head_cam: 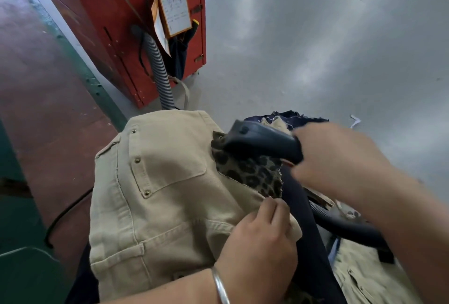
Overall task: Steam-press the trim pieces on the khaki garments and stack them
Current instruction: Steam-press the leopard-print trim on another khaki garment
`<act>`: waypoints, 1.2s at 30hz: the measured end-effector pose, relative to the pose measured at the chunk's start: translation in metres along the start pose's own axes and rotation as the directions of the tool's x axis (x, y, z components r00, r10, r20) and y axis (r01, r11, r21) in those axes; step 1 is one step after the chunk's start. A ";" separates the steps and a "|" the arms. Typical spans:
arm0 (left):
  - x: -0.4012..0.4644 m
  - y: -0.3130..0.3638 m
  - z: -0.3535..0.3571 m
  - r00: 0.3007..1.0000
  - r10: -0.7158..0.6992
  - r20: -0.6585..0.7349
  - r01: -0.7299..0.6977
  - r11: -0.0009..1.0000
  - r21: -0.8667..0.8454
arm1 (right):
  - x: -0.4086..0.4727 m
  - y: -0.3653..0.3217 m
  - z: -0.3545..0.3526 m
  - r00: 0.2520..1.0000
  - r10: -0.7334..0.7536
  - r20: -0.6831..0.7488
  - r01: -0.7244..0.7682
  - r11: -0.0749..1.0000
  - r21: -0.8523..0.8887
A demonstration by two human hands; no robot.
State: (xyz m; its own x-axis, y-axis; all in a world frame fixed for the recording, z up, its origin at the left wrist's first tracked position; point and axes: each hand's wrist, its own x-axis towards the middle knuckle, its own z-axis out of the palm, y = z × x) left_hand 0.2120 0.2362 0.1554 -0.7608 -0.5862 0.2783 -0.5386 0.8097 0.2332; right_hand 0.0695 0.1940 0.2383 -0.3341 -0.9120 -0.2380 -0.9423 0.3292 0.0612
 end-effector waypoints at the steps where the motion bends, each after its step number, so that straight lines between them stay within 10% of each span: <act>1: 0.000 0.000 0.000 1.000 0.008 0.009 -0.008 1.000 -0.006 | 0.016 -0.007 -0.002 1.000 -0.010 -0.002 0.010 1.000 0.020; 10: -0.002 -0.006 -0.008 0.998 0.062 -0.032 -0.062 0.998 0.002 | 0.020 0.029 -0.048 0.997 -0.003 0.071 -0.021 0.940 0.340; 15: 0.006 -0.005 0.000 0.991 -0.133 0.016 0.132 0.990 0.057 | -0.026 0.051 -0.038 0.993 0.057 0.101 -0.073 0.985 0.158; 27: -0.001 0.008 0.010 1.000 0.015 0.007 -0.015 1.000 -0.021 | -0.014 0.012 -0.033 0.979 0.012 0.203 0.018 0.989 -0.148; 36: -0.006 0.009 0.009 0.994 0.097 -0.043 -0.097 0.995 -0.003 | 0.074 -0.017 -0.041 0.982 0.018 0.189 -0.052 0.982 0.179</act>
State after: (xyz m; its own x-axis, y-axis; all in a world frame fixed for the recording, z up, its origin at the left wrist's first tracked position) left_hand 0.2085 0.2476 0.1471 -0.7930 -0.5060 0.3394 -0.4615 0.8625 0.2076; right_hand 0.0599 0.1103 0.2597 -0.3404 -0.8433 -0.4158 -0.9042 0.4150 -0.1013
